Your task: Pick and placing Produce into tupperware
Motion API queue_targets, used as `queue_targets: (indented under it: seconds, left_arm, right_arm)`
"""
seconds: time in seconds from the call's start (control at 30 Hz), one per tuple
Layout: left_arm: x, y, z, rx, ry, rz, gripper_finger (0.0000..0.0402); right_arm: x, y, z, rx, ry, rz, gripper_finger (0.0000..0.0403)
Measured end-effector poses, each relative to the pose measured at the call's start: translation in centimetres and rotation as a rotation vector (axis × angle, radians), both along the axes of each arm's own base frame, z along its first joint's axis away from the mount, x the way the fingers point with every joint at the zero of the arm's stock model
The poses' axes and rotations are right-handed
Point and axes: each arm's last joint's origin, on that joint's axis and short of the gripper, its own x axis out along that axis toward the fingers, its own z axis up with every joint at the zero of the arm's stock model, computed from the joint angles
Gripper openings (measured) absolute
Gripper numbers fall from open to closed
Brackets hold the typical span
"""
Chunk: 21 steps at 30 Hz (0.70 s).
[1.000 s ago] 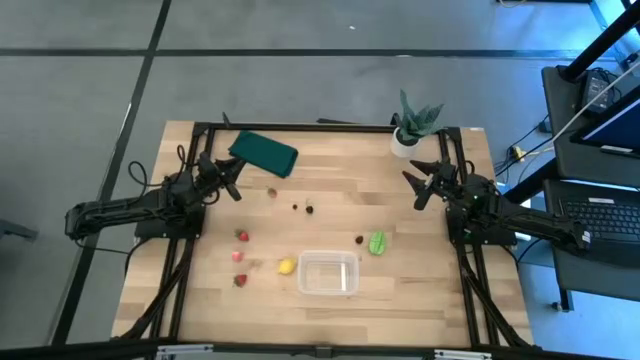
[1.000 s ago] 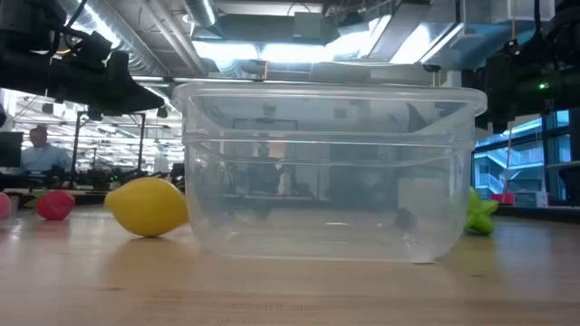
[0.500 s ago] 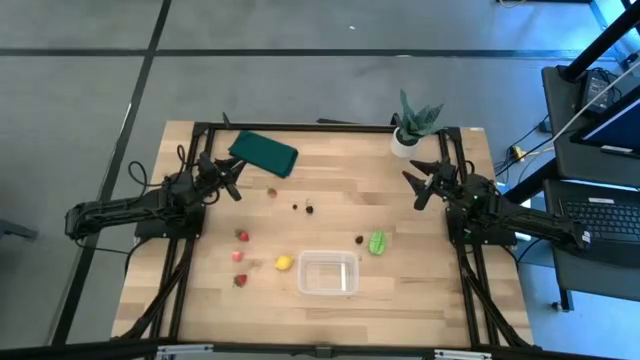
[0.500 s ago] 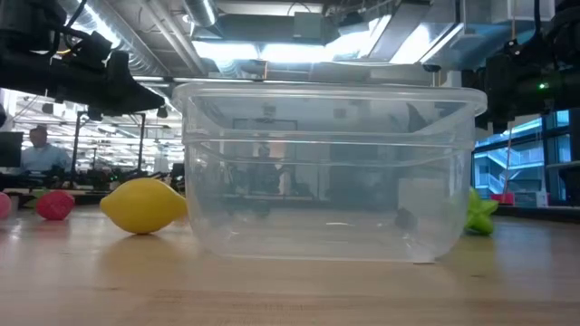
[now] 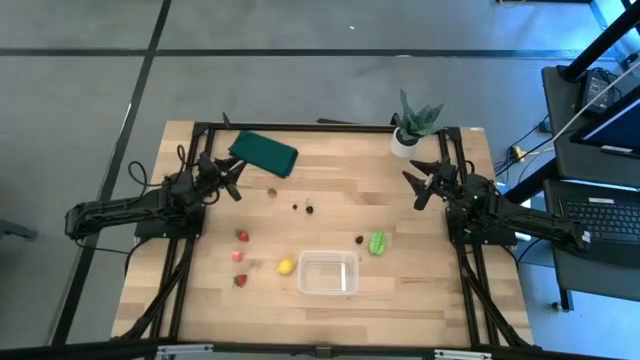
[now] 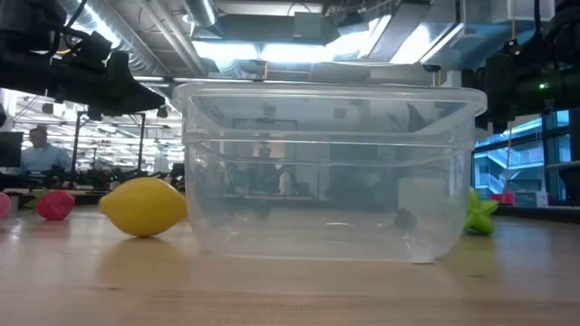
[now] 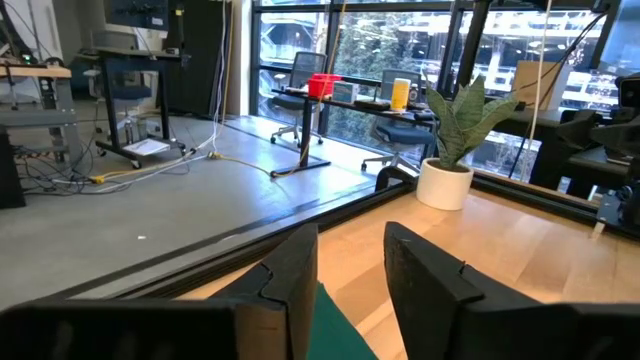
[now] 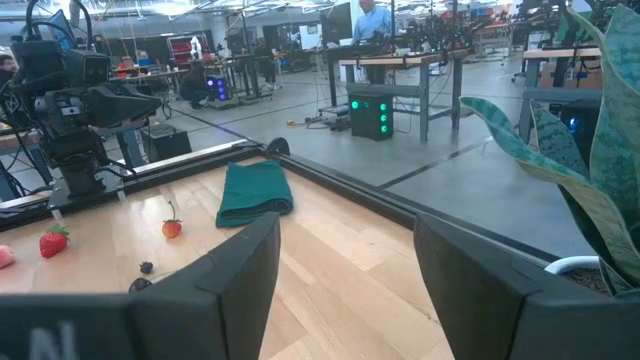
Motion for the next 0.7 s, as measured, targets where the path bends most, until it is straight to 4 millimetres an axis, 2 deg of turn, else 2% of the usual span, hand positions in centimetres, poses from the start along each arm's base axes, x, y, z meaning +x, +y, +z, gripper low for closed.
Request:
queue_targets:
  seconds: [0.23, 0.7]
  left_arm:
    - [0.0, 0.0, 0.0, 0.0, 0.0, 0.0, 0.0118]
    - [0.0, 0.0, 0.0, 0.0, 0.0, 0.0, 0.0093]
  right_arm:
    - [0.0, 0.0, 0.0, 0.002, -0.002, 0.0, 0.0233]
    - [-0.04, -0.06, -0.11, -0.035, 0.038, -0.025, 0.0235]
